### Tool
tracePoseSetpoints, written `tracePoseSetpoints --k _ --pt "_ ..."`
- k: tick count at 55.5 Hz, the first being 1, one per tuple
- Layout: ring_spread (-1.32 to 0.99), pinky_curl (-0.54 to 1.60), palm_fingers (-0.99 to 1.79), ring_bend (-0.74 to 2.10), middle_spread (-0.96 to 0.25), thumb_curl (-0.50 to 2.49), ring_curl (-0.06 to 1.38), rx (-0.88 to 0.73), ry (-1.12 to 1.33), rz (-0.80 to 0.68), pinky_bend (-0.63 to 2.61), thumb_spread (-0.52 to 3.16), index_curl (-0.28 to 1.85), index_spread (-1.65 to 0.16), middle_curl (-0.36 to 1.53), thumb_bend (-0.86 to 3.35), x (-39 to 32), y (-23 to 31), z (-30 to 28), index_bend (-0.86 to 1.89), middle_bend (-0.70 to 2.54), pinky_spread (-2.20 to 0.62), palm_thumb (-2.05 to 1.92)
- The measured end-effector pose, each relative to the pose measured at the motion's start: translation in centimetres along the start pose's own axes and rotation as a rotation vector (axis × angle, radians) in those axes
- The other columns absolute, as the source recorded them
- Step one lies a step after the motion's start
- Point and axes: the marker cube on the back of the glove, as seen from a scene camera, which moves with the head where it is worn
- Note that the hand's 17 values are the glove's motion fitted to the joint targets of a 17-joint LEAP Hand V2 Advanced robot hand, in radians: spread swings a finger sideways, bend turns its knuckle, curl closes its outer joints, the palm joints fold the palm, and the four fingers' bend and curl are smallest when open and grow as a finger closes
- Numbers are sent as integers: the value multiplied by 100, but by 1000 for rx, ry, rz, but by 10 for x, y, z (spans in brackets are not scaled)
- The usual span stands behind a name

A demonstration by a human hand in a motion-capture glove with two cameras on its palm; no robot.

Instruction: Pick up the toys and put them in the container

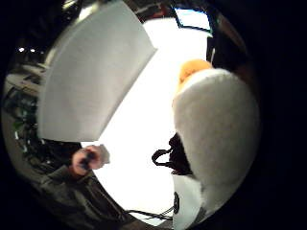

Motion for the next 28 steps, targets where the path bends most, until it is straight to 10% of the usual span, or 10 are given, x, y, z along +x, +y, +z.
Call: tracePoseSetpoints --k 22,28 --pt "-41 52 83 122 -46 69 57 175 -133 -333 121 83 78 -47 66 13 -165 -54 -188 23 50 -40 61" --pt "-42 53 82 122 -48 73 58 141 -209 -200 122 79 83 -48 70 11 -217 -91 -195 24 50 -40 62"
